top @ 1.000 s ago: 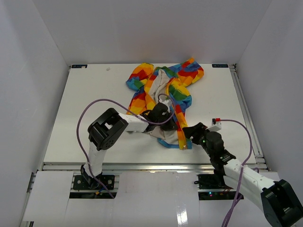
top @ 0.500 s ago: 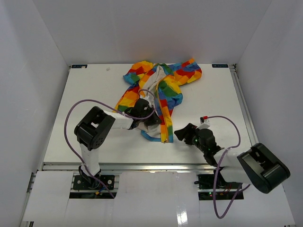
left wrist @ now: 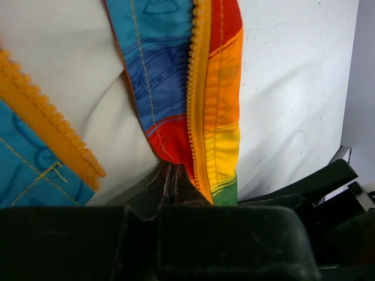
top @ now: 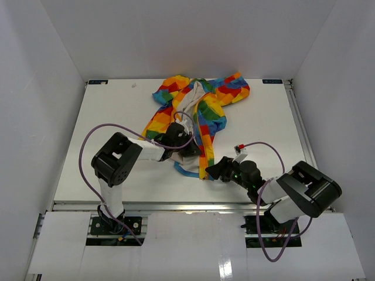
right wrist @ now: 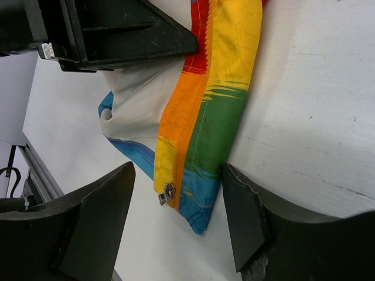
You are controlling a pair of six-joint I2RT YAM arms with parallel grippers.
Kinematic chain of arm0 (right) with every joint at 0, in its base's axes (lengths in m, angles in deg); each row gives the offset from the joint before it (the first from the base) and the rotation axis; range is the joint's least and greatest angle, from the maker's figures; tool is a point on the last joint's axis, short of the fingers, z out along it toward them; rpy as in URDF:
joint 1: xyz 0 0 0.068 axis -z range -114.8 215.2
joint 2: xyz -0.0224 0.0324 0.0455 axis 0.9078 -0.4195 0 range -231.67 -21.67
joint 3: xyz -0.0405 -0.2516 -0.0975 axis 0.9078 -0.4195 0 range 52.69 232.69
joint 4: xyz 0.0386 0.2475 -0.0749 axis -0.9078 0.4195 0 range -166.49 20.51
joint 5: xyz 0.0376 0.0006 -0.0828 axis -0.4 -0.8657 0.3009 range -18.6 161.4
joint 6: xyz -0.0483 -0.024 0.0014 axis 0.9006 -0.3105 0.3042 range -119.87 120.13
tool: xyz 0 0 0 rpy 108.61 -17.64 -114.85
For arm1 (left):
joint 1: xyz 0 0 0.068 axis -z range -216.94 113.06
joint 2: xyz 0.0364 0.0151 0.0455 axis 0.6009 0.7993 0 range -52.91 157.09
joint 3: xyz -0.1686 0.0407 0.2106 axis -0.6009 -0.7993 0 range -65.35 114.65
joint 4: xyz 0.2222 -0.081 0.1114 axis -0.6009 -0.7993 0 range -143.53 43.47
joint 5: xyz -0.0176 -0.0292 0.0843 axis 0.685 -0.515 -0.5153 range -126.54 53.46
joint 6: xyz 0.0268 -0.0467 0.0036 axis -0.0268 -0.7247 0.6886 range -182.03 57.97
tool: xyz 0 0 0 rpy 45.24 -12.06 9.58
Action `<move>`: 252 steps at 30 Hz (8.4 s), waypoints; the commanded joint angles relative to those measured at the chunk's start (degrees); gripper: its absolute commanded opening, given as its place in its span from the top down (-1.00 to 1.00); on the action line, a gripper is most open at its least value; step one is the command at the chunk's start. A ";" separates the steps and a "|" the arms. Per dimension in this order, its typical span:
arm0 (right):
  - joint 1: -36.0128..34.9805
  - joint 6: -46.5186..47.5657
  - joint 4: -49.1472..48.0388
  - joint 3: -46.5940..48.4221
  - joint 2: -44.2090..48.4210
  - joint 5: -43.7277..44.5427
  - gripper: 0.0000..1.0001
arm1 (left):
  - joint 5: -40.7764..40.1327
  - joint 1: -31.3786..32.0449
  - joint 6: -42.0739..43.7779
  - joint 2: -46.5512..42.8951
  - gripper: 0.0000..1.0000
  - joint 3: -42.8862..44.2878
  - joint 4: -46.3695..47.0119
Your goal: Zip up the jacket
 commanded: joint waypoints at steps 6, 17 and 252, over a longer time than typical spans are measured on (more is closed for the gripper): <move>-2.00 0.99 13.83 -2.12 1.20 -5.31 -0.18 | 3.93 0.21 -2.18 -6.01 1.00 0.47 2.56; -3.25 -0.20 14.12 -0.73 -0.37 -2.71 -0.15 | 6.34 0.19 -4.92 -6.50 1.00 -1.66 6.29; -8.94 21.35 -11.69 -9.08 0.77 0.58 0.85 | -15.60 -4.89 14.16 -9.24 1.00 9.91 -26.25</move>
